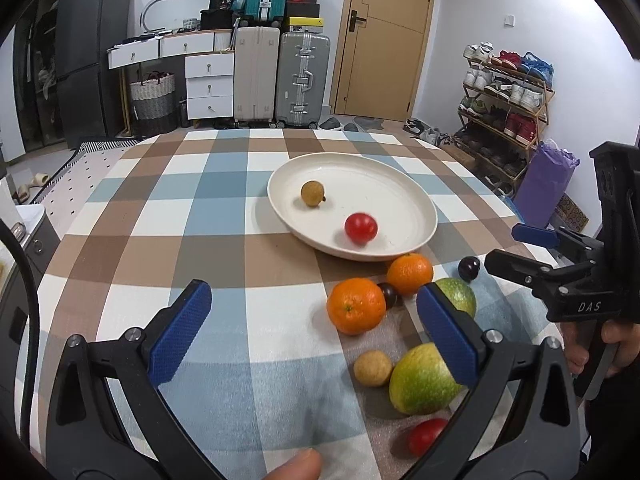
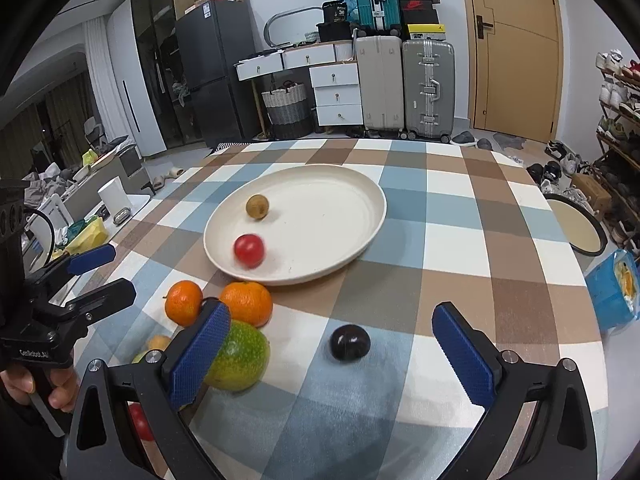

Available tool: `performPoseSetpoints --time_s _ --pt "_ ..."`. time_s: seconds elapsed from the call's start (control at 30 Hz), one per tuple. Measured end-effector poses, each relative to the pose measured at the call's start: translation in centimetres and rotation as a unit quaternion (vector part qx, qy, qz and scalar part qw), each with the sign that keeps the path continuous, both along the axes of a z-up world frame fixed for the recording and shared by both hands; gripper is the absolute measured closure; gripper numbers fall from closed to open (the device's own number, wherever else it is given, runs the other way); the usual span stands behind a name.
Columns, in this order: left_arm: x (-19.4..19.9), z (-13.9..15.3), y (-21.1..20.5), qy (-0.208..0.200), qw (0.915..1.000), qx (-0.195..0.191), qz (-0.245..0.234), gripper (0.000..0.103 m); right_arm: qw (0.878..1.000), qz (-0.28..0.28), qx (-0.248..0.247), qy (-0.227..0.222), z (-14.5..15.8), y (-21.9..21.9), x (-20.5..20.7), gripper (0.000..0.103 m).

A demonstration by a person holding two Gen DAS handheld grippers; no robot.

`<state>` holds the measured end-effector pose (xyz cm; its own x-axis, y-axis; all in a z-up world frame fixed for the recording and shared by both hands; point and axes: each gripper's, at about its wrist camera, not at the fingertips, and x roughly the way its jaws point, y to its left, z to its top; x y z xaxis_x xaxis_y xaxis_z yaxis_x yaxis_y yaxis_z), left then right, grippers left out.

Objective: Organize fruits
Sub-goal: 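Withdraw both open tools from the plate back toward the fruits, then grasp the black plum with the right tool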

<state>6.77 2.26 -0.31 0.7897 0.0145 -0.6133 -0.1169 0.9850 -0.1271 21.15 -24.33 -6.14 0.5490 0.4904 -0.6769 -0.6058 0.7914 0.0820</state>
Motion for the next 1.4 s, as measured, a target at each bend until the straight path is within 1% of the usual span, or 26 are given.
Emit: performPoseSetpoints --time_s 0.13,0.2,0.3,0.4,0.57,0.6,0.67,0.73,0.83,1.0,1.1,1.13,1.17,1.3,1.4 --pt "-0.7 0.0 -0.2 0.000 1.0000 0.001 0.001 0.000 1.000 -0.005 -0.010 -0.003 -0.2 -0.6 -0.6 0.000" --pt "-0.9 -0.2 -0.4 0.003 1.0000 -0.004 -0.006 0.000 1.000 -0.005 -0.010 0.003 -0.5 -0.9 -0.8 0.000" --pt "-0.9 -0.4 -0.9 0.010 0.9999 0.002 -0.008 0.000 1.000 -0.007 -0.013 0.014 -1.2 -1.3 -0.7 0.000" --pt "-1.0 -0.6 -1.3 0.016 0.9998 0.002 -0.014 0.000 0.999 -0.010 -0.028 0.032 -2.0 -1.4 -0.4 0.000" --pt "-1.0 -0.7 -1.7 0.023 0.9994 0.001 -0.026 0.000 0.998 -0.010 -0.058 0.038 -2.8 -1.1 0.1 0.002" --pt "-1.1 -0.7 -1.9 0.024 0.9993 0.001 -0.029 0.000 0.997 -0.008 -0.060 0.040 -2.9 -1.0 0.2 0.003" --pt "-1.2 -0.8 -2.0 0.029 0.9990 -0.004 -0.035 0.000 0.997 -0.003 -0.067 0.047 -3.2 -0.8 0.4 0.017" --pt "-1.3 -1.0 -2.2 0.036 0.9985 -0.007 -0.041 0.000 0.996 -0.001 -0.076 0.048 -3.4 -0.5 0.6 0.021" --pt "-1.6 -1.3 -2.6 0.043 0.9980 -0.004 -0.046 0.000 0.996 0.009 -0.073 0.046 -3.5 -0.3 0.6 0.023" --pt "-1.8 -1.5 -2.8 0.048 0.9974 -0.012 -0.053 0.000 0.996 0.015 -0.074 0.044 -3.5 0.3 0.9 0.030" --pt "-1.7 -1.5 -2.9 0.047 0.9972 -0.016 -0.055 0.000 0.996 0.020 -0.074 0.047 -3.6 0.6 1.2 0.040" --pt "-1.7 -1.6 -2.9 0.047 0.9970 -0.018 -0.058 0.000 0.996 0.021 -0.074 0.049 -3.7 0.6 1.3 0.046" --pt "-1.7 -1.6 -3.0 0.048 0.9968 -0.020 -0.061 0.000 0.996 0.022 -0.077 0.051 -3.8 0.7 1.4 0.049" --pt "-1.6 -1.6 -3.2 0.047 0.9966 -0.018 -0.066 0.000 0.996 0.024 -0.074 0.050 -3.7 1.0 1.5 0.052" --pt "-1.5 -1.7 -3.4 0.050 0.9960 -0.021 -0.071 0.001 0.996 0.026 -0.074 0.049 -3.7 1.1 1.5 0.060"
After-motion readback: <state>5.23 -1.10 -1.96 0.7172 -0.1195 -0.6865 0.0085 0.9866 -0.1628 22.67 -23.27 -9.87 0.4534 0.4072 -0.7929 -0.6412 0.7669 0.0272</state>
